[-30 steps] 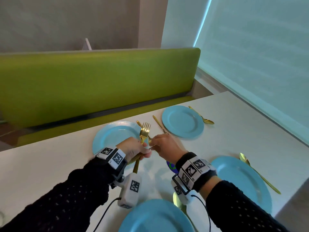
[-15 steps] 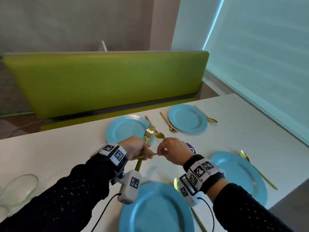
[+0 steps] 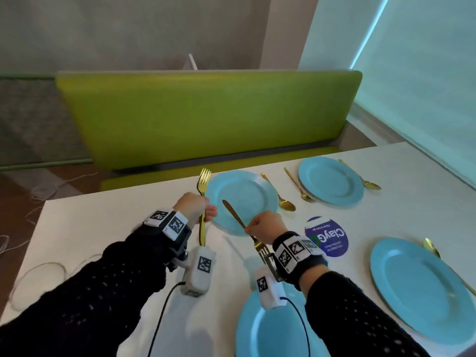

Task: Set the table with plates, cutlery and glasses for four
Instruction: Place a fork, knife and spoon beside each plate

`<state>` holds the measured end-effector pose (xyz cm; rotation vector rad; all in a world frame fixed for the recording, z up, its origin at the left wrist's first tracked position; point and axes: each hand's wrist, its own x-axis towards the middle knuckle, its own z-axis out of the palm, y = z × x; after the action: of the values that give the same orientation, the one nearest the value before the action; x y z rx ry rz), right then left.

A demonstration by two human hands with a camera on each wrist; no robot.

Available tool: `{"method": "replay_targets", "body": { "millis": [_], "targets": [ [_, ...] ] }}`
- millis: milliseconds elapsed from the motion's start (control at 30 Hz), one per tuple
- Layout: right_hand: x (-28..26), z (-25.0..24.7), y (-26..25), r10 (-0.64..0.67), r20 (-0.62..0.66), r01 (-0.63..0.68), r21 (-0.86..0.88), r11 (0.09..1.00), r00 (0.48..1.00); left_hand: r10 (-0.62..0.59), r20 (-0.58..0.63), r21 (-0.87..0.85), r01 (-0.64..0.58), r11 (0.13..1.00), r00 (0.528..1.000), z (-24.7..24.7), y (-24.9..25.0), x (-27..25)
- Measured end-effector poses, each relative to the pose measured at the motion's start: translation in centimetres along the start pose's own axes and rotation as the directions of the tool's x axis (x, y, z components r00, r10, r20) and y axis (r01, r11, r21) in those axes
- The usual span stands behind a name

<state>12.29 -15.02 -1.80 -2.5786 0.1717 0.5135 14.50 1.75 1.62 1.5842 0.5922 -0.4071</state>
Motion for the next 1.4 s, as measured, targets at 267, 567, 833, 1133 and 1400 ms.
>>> {"method": "replay_targets", "body": {
  "millis": [267, 567, 833, 1133, 1400],
  "targets": [
    [4.0, 7.7, -6.6, 0.097, 0.034, -0.094, -0.084, 0.992, 0.995, -0.046, -0.013, 0.081, 0.047, 0.996, 0.999, -5.2, 0.4, 2.2],
    [6.4, 10.0, -8.7, 0.178, -0.026, -0.18, -0.125, 0.976, 0.984, -0.036, 0.019, 0.086, 0.035, 0.996, 0.999, -8.0, 0.6, 4.8],
    [5.2, 10.0, -9.2, 0.139, -0.153, -0.147, -0.045, 0.988, 0.978, -0.028, 0.035, 0.073, 0.025, 0.997, 0.999, -8.9, 0.6, 5.7],
    [3.1, 11.3, -7.6, -0.133, -0.092, 0.086, -0.398, 0.913, 0.987, -0.023, 0.059, 0.077, 0.018, 0.997, 0.998, -8.5, -0.1, 6.1],
    [4.4, 11.0, -8.6, -0.097, -0.079, 0.058, -0.392, 0.918, 0.992, -0.028, 0.055, 0.077, 0.024, 0.997, 0.998, -8.4, -0.2, 6.2]
  ]
}}
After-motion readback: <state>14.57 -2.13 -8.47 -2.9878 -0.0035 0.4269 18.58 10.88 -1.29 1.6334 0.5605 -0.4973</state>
